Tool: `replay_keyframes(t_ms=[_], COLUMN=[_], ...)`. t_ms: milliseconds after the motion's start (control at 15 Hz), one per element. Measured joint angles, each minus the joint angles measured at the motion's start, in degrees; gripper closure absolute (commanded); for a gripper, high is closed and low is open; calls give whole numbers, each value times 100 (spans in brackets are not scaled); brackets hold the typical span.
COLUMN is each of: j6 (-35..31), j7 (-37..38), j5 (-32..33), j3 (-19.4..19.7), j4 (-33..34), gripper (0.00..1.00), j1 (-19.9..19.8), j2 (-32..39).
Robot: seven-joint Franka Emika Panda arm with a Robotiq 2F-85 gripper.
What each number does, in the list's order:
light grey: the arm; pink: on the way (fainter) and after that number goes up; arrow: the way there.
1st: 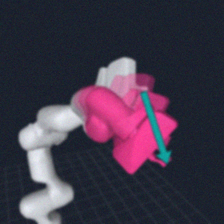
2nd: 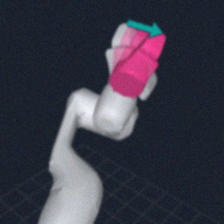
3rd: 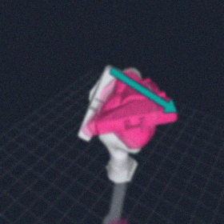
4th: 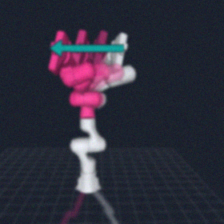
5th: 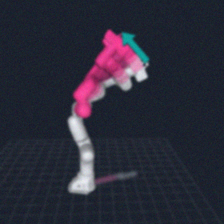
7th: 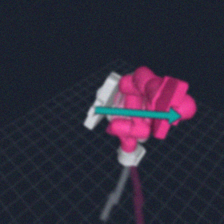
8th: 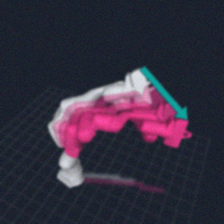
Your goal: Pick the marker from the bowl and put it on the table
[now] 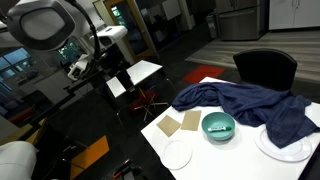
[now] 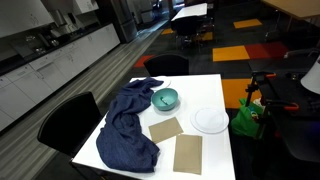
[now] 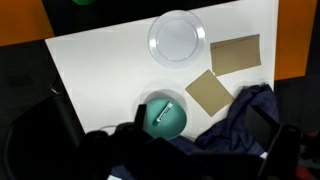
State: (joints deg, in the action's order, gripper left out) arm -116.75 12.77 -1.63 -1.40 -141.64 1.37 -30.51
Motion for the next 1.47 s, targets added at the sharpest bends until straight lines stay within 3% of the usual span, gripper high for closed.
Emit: replay_keyframes(t_ms=[667,1467], j6=[-1676,-3089], j7=[2141,2492], j5=[-179,54], j3=[-327,90], j4=[914,1818], gripper=[0,0], j1=[-282,-368], j2=[1583,3917])
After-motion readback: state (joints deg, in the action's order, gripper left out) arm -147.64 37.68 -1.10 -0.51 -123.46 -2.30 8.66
